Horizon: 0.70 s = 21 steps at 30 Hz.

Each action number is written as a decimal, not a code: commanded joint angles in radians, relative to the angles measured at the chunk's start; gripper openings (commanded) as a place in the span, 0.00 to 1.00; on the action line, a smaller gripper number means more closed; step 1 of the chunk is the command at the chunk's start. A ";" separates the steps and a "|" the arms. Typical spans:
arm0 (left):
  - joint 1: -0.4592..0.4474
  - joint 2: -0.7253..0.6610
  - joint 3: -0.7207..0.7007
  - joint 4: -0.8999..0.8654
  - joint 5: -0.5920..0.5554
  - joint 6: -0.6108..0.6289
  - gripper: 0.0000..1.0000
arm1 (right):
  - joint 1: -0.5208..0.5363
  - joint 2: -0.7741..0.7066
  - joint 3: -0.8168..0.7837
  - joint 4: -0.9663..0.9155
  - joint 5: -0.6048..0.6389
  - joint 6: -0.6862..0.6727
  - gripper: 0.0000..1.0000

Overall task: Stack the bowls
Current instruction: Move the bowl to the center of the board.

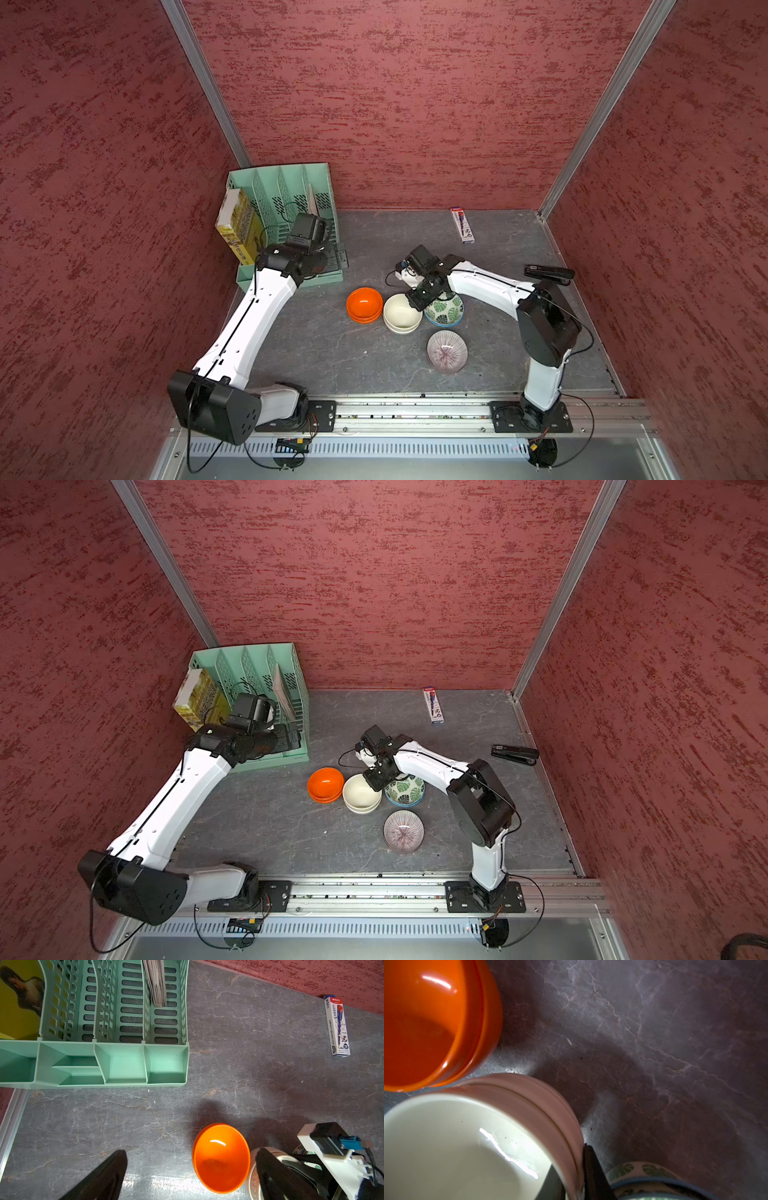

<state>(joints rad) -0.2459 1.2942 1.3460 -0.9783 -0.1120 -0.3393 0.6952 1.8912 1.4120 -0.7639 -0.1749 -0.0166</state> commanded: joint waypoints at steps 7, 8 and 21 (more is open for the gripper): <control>0.010 0.019 -0.008 0.029 0.000 0.019 1.00 | -0.046 0.026 0.068 0.029 -0.052 -0.021 0.10; 0.011 0.022 -0.007 0.030 0.001 0.019 1.00 | -0.047 0.033 0.074 0.025 -0.050 -0.024 0.10; 0.020 0.039 0.002 0.037 0.004 0.027 1.00 | -0.058 0.062 0.113 -0.001 -0.037 -0.037 0.13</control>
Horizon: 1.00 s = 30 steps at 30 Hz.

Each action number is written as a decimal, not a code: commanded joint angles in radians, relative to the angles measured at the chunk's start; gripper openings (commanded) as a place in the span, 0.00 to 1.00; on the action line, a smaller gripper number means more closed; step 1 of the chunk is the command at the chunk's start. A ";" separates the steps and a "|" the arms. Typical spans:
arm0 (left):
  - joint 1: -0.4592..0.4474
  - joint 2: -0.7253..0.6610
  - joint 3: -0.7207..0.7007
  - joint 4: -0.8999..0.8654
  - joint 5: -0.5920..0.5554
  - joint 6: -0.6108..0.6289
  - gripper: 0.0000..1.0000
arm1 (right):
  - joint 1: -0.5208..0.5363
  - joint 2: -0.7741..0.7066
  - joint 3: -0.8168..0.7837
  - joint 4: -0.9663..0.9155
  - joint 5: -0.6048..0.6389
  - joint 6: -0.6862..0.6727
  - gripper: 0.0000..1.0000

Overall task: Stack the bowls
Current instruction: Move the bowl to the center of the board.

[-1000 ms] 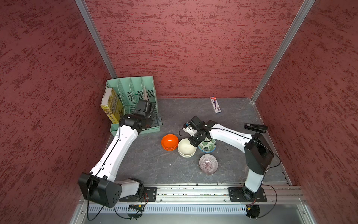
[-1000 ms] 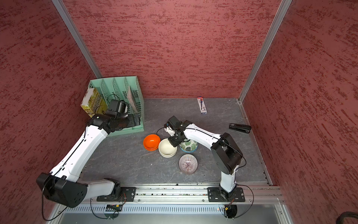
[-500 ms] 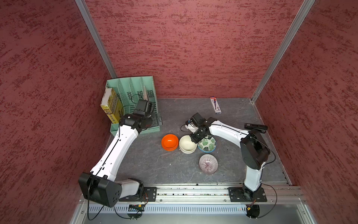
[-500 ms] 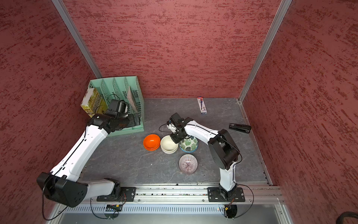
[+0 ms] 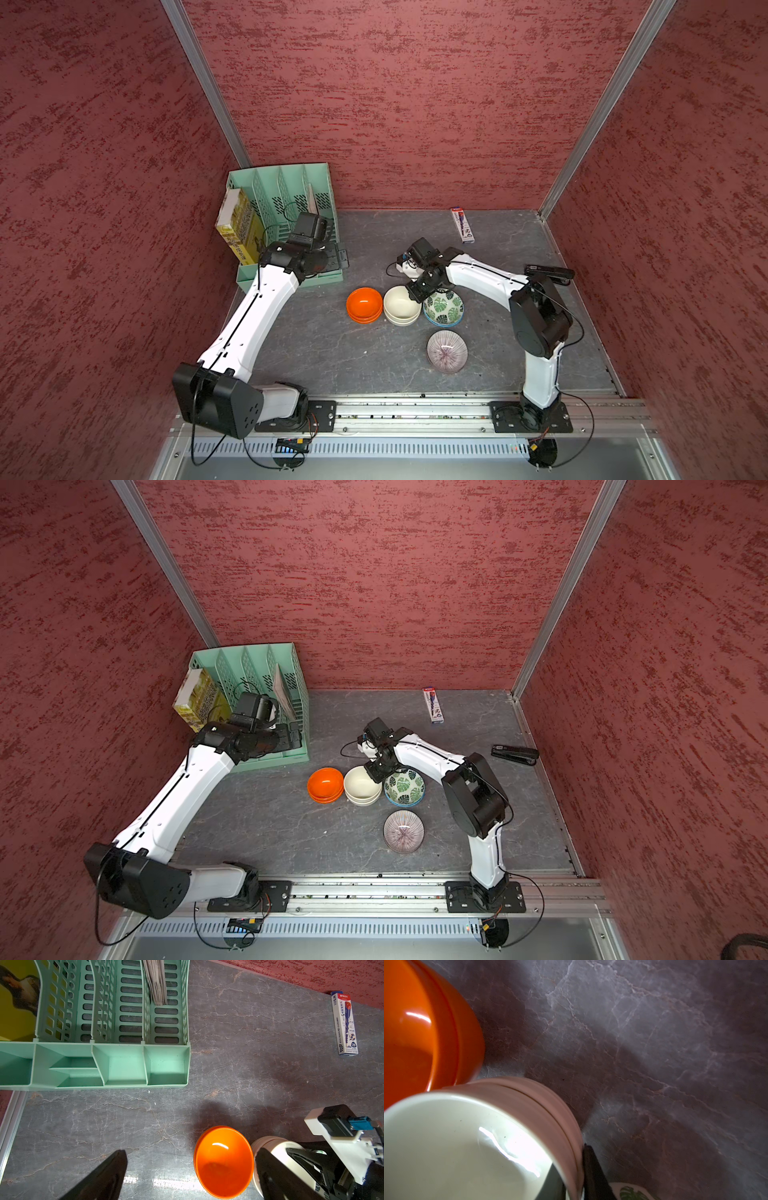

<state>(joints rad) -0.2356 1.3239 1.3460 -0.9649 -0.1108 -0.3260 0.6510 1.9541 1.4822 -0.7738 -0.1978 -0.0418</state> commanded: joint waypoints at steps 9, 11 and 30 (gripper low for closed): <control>0.016 0.007 -0.003 0.026 0.010 0.013 1.00 | -0.025 0.009 0.050 0.010 -0.009 -0.006 0.13; 0.018 0.008 -0.004 0.026 0.010 0.014 1.00 | -0.024 0.009 0.050 0.013 -0.009 -0.005 0.15; 0.021 0.004 0.001 0.024 0.023 0.018 1.00 | -0.031 -0.055 0.037 0.045 0.006 0.022 0.55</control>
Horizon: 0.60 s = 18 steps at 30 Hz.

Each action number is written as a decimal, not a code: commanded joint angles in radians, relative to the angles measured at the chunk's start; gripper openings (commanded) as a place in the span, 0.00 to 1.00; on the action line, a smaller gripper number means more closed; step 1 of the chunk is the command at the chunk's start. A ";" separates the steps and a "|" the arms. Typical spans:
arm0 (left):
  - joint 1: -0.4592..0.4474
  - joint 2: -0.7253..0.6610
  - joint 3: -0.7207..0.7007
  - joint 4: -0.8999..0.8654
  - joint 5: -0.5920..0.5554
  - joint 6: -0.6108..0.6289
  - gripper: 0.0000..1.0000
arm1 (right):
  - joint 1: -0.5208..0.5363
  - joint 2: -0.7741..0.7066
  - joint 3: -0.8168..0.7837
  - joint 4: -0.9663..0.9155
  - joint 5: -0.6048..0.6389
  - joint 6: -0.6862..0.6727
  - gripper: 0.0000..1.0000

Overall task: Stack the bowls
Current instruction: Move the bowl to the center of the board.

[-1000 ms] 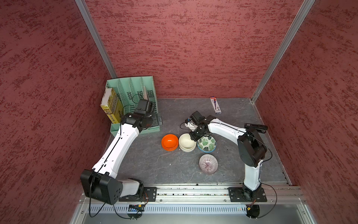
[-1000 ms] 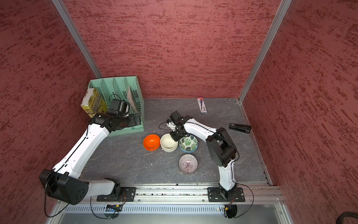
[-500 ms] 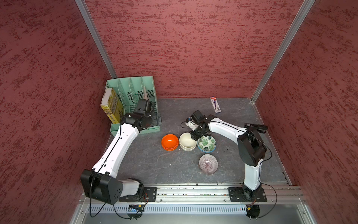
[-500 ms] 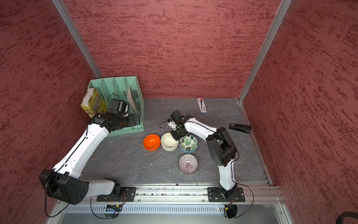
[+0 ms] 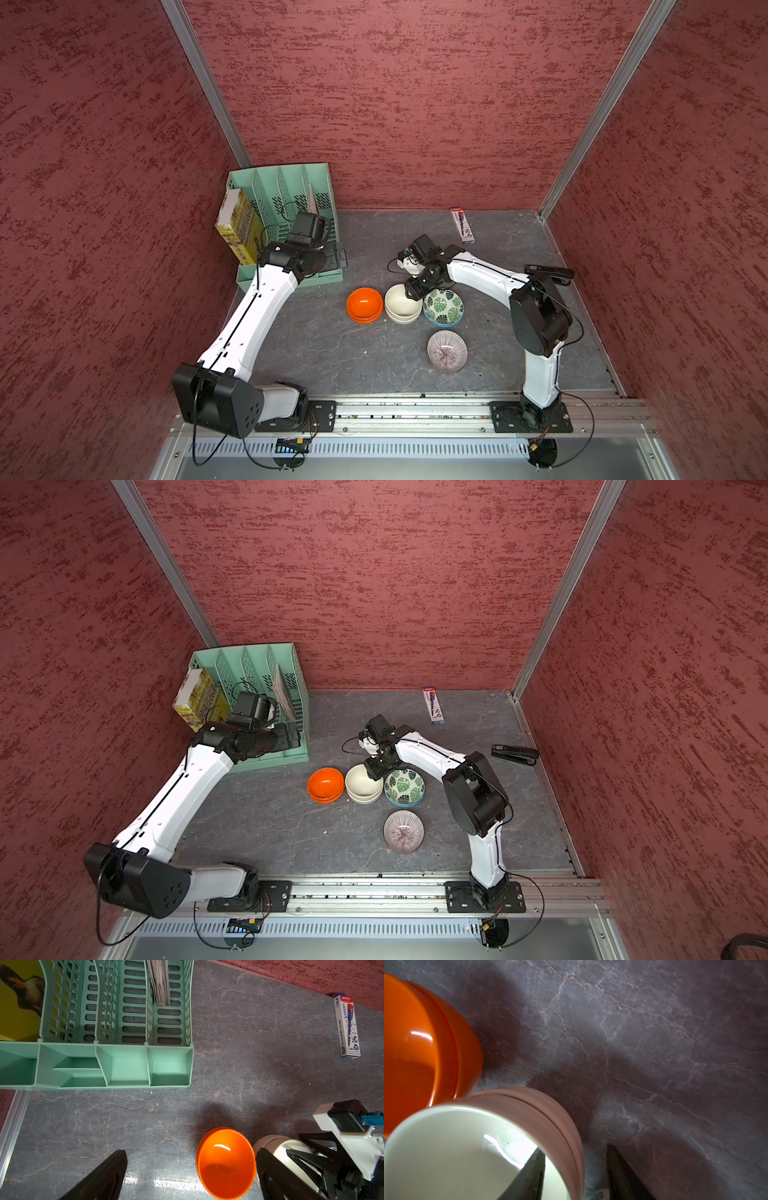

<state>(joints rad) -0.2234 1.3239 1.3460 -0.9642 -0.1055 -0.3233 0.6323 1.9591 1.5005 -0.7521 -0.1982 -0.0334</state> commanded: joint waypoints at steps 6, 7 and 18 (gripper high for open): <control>-0.015 0.028 0.028 0.020 0.027 0.023 1.00 | -0.035 -0.236 -0.025 0.004 0.043 0.060 0.64; -0.027 0.033 0.034 0.019 0.014 0.023 1.00 | -0.037 -0.269 -0.036 -0.012 0.062 0.073 0.65; -0.098 0.074 0.058 0.066 0.006 0.017 1.00 | -0.046 -0.780 -0.380 -0.320 0.174 0.363 0.70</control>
<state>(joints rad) -0.3218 1.3937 1.3773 -0.9337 -0.1062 -0.3161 0.5915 1.2495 1.1904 -0.9394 -0.0559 0.2108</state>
